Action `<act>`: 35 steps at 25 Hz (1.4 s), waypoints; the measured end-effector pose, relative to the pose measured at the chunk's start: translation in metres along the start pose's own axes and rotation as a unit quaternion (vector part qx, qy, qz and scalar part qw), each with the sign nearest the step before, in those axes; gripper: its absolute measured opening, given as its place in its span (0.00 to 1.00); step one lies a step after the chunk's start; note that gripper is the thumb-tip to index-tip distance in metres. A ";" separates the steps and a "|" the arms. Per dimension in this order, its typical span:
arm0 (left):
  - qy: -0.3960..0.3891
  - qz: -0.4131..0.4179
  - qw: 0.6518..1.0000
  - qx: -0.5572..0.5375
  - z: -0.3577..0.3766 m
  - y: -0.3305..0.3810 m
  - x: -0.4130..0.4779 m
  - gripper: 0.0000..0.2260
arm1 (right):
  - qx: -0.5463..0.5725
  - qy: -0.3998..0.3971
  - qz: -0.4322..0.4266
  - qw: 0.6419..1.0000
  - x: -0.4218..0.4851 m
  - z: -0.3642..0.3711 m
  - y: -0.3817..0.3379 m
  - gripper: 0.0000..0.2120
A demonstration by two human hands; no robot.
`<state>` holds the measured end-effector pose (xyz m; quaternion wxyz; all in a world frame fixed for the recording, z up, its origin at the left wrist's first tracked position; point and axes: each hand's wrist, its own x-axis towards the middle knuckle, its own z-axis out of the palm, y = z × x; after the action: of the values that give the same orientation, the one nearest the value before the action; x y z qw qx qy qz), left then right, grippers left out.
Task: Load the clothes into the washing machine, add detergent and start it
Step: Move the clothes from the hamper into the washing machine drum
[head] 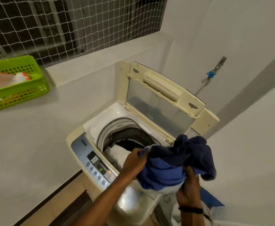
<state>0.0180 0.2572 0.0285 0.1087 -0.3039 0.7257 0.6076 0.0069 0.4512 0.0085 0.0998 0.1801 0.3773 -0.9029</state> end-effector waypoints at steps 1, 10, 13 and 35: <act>0.010 -0.005 1.000 -0.002 -0.018 -0.002 0.009 0.23 | -0.051 0.039 -0.009 0.998 0.002 0.019 0.015 0.36; -0.116 -0.013 0.969 -0.216 -0.110 -0.012 0.068 0.30 | -0.258 0.038 -0.189 0.947 0.004 0.124 0.076 0.12; -0.116 -0.018 0.962 -0.247 -0.118 0.002 0.068 0.18 | -0.377 0.026 -0.257 0.890 0.016 0.129 0.088 0.10; -0.236 -0.262 0.924 -0.147 -0.113 -0.021 0.240 0.17 | -0.126 0.224 0.153 0.954 0.122 0.102 0.175 0.07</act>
<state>-0.1362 0.0742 -0.0886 0.3864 -0.3439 0.4761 0.7112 -0.0755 0.2506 -0.0868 0.1719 0.4192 0.4684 -0.7585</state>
